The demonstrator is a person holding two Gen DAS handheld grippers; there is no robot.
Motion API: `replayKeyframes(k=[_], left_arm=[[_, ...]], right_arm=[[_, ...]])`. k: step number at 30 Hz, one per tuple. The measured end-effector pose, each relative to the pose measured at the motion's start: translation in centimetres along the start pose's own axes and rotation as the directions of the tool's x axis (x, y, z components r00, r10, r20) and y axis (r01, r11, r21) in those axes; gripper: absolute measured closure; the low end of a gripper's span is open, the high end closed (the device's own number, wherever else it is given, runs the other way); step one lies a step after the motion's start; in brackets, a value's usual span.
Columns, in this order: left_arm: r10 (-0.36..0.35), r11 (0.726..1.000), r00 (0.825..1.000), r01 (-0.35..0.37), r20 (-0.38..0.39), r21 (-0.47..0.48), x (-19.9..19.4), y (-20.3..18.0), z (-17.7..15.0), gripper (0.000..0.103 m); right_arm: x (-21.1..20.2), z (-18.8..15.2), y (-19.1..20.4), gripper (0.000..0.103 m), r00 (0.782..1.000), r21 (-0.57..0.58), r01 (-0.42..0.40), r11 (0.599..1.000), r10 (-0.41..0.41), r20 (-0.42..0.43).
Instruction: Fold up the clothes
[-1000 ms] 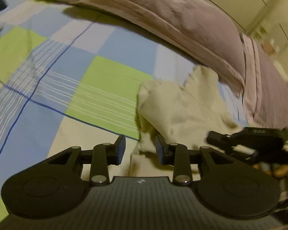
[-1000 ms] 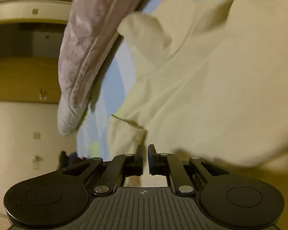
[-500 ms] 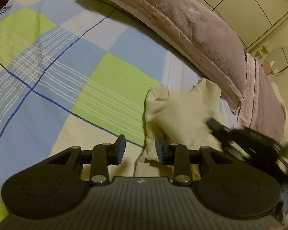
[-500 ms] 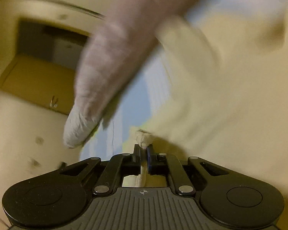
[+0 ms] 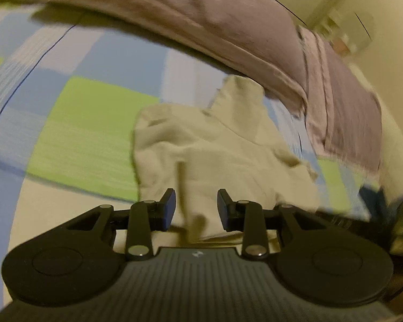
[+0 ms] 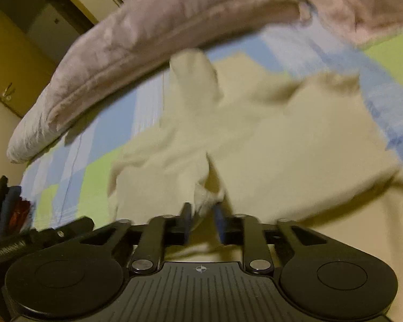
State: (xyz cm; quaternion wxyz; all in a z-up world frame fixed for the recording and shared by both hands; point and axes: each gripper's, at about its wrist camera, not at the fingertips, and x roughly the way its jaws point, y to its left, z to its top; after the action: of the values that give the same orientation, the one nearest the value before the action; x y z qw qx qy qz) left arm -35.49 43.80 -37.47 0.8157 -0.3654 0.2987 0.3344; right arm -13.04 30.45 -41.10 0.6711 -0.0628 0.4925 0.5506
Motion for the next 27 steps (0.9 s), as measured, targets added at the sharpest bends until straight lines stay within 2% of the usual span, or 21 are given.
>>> replayKeyframes(k=[3,5,6,7,8,11,15,16,18,19,21,23,25,27], left_arm=[[0.000,0.996,1.000,-0.001,0.016,0.085,1.4,-1.6,0.4,0.075],[0.030,0.992,0.999,-0.028,-0.022,0.122,3.9,-1.6,0.3,0.075],[0.052,0.989,0.998,-0.045,-0.041,0.139,4.8,-1.5,0.1,0.075],[0.074,0.986,0.996,-0.064,-0.058,0.157,5.6,-1.3,-0.1,0.082],[0.096,0.981,0.993,-0.082,-0.074,0.174,6.4,-1.0,-0.3,0.081],[0.097,0.983,0.993,-0.085,-0.069,0.162,5.3,-1.0,-0.1,0.079],[0.051,0.993,0.997,-0.045,-0.057,0.106,3.9,-0.9,-0.3,0.075],[0.058,0.992,0.995,-0.049,-0.075,0.112,4.3,-1.0,-0.4,0.075],[0.082,0.988,0.990,-0.066,-0.114,0.136,5.3,-1.1,-0.4,0.076],[0.095,0.986,0.987,-0.075,-0.132,0.149,5.9,-1.1,-0.4,0.077],[0.082,0.989,0.990,-0.067,-0.116,0.135,5.8,-0.8,1.4,0.077],[0.063,0.992,0.994,-0.053,-0.087,0.113,5.5,-0.4,3.5,0.072],[0.044,0.995,0.997,-0.039,-0.058,0.091,5.2,0.1,5.7,0.064],[0.019,0.997,0.999,-0.016,-0.043,0.080,6.7,0.3,8.2,0.056]], right_arm=[[-0.2,0.4,0.6,0.076,0.999,-0.084,0.002,0.996,0.002,0.046],[1.1,0.1,0.9,0.077,0.999,-0.142,-0.022,0.990,0.026,0.028],[2.2,0.0,0.9,0.077,1.000,-0.168,-0.015,0.986,0.014,-0.010],[3.7,0.0,0.7,0.077,0.997,-0.192,0.008,0.981,-0.023,-0.074],[4.6,-0.1,0.5,0.077,0.994,-0.215,0.012,0.977,-0.036,-0.107],[3.4,0.8,0.4,0.077,0.996,-0.245,-0.012,0.969,-0.009,-0.083],[1.4,1.6,-0.2,0.077,0.999,-0.300,-0.001,0.954,-0.012,-0.043],[1.6,1.5,-0.6,0.077,0.998,-0.315,0.017,0.949,-0.036,-0.053],[3.0,1.3,-1.6,0.077,0.984,-0.334,0.054,0.941,-0.106,-0.140],[3.4,1.5,-2.1,0.077,0.979,-0.335,0.046,0.941,-0.109,-0.172],[2.9,2.9,-3.1,0.077,0.980,-0.321,-0.013,0.947,-0.053,-0.194],[2.3,5.4,-4.4,0.077,0.981,-0.302,-0.048,0.952,-0.012,-0.194],[2.0,8.6,-6.1,0.076,0.986,-0.276,-0.061,0.959,0.016,-0.163],[2.7,12.0,-7.4,0.076,0.991,-0.251,-0.048,0.967,0.014,-0.136]])
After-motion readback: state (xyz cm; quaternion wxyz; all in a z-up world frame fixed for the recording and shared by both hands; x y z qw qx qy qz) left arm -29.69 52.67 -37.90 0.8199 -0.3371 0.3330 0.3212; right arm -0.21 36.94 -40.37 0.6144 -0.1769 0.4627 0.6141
